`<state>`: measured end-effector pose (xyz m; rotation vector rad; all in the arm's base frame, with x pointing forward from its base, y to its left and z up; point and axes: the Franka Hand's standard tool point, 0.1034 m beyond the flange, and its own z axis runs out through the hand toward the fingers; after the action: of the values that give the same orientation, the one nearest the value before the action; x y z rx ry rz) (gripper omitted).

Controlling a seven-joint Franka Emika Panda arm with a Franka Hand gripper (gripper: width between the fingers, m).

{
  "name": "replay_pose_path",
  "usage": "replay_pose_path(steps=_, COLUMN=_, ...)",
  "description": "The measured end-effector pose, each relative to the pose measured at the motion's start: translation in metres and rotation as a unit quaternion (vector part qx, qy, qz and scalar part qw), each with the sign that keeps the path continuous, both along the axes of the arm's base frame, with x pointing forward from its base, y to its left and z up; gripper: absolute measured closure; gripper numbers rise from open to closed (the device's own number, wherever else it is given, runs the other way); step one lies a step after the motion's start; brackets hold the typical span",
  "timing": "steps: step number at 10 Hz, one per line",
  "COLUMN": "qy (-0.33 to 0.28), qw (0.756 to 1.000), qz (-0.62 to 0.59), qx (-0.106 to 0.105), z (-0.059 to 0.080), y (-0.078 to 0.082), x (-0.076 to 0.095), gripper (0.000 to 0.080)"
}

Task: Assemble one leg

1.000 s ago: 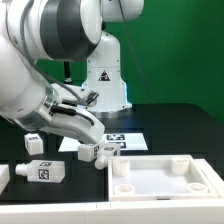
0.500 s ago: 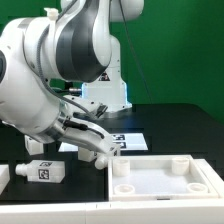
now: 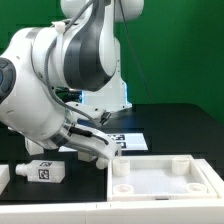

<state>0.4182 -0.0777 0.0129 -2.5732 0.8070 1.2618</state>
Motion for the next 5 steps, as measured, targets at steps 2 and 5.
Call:
replay_pose_path(steps=2, qy=0.000, qw=1.000, qz=0.000, qx=0.000, z=0.0001, y=0.0000, x=0.0000, gripper=0.0150)
replay_pose_path(steps=5, qy=0.000, qw=1.000, qz=0.000, qx=0.001, z=0.0006, y=0.0000, x=0.0002, gripper=0.0507)
